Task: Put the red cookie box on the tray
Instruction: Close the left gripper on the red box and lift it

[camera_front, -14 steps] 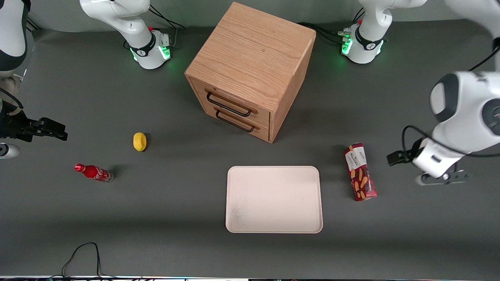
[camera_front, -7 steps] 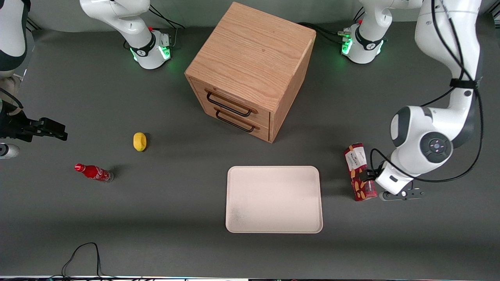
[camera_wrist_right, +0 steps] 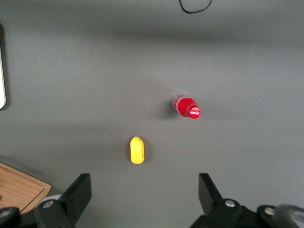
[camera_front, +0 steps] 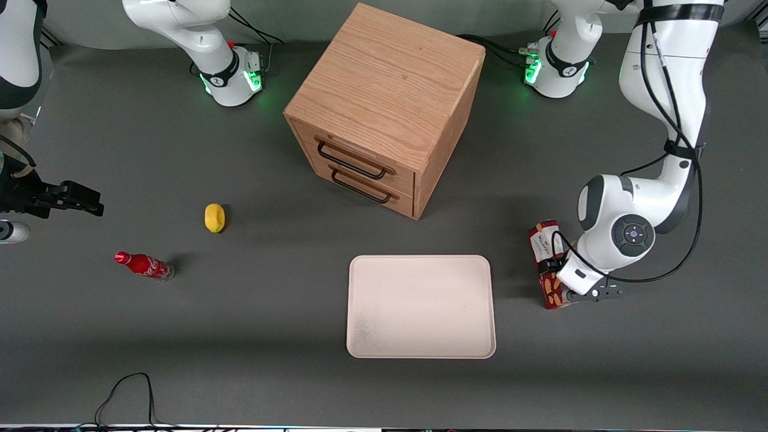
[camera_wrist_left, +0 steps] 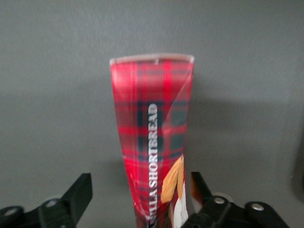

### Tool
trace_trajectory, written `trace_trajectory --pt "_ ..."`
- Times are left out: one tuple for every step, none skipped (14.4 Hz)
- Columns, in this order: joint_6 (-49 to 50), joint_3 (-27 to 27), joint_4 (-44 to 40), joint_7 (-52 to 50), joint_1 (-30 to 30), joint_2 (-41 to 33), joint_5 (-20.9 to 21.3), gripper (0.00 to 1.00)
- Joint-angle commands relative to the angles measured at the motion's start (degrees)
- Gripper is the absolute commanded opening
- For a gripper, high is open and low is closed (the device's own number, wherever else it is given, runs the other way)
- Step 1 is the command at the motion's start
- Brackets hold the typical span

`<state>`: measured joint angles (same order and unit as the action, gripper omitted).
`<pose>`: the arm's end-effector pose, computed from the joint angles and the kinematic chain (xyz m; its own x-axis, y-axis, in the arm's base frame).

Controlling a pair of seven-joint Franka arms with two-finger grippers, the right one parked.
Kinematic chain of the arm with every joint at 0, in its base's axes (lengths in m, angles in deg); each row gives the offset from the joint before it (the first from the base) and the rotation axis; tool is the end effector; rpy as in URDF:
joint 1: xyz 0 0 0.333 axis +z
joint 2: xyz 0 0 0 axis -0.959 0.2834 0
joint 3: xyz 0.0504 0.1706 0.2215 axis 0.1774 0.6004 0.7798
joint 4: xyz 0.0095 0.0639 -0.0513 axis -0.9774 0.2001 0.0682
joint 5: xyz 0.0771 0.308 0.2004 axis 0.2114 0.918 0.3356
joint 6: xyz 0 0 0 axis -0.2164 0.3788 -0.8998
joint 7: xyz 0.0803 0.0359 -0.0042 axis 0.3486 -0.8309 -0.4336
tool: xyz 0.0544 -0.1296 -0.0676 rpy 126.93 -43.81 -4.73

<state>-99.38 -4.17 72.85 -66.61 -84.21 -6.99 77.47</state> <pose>0.6037 -0.0907 0.1620 0.9958 0.0732 -0.0544 0.0711 -0.9967 -0.0391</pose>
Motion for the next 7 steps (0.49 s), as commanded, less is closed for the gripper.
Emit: trace_trajectory --pt "3.07 0.46 0.87 -0.43 -0.76 -1.89 -2.79 0.23" --pt "3.77 0.37 0.61 -0.43 -0.76 -1.89 -4.9 0.02" --pt "4.91 0.37 0.17 -0.43 -0.67 -1.89 -6.14 0.0" --pt "5.79 0.37 -0.53 -0.43 -0.76 -1.89 -6.24 0.0" --pt "6.15 0.28 -0.89 -0.43 -0.76 -2.06 -6.24 0.0" --pt "6.24 0.02 -1.24 -0.51 -0.76 -2.15 -6.24 0.0" --pt "6.33 -0.07 -2.2 -0.69 -0.76 -2.15 -6.24 0.0"
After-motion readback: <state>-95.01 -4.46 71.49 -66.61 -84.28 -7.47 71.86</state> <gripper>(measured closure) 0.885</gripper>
